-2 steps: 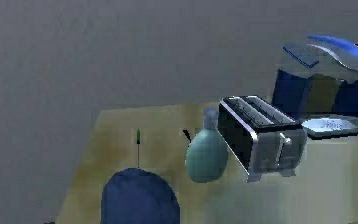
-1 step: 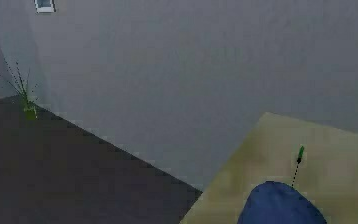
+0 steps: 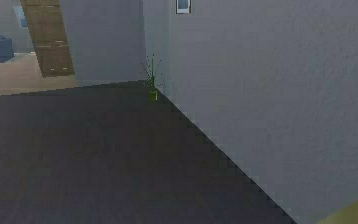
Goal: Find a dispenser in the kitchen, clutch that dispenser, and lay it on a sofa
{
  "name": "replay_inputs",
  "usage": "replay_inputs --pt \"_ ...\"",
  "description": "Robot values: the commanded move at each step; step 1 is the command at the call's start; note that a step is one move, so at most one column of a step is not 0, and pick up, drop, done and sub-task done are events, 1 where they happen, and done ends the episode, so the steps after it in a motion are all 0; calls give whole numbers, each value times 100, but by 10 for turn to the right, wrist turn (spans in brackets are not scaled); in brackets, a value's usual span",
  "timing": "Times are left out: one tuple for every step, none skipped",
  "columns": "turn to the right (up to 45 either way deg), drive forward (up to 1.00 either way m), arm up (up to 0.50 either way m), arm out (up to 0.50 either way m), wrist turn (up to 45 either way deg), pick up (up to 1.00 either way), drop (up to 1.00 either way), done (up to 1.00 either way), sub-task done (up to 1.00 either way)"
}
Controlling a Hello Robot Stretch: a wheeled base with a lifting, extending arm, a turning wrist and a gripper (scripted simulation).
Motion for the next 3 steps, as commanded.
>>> replay_inputs --pt "0 0 50 0 0 0 0 0 0" --pt "0 0 38 0 0 0 0 0 0" --pt "0 0 0 24 0 0 0 0 0"
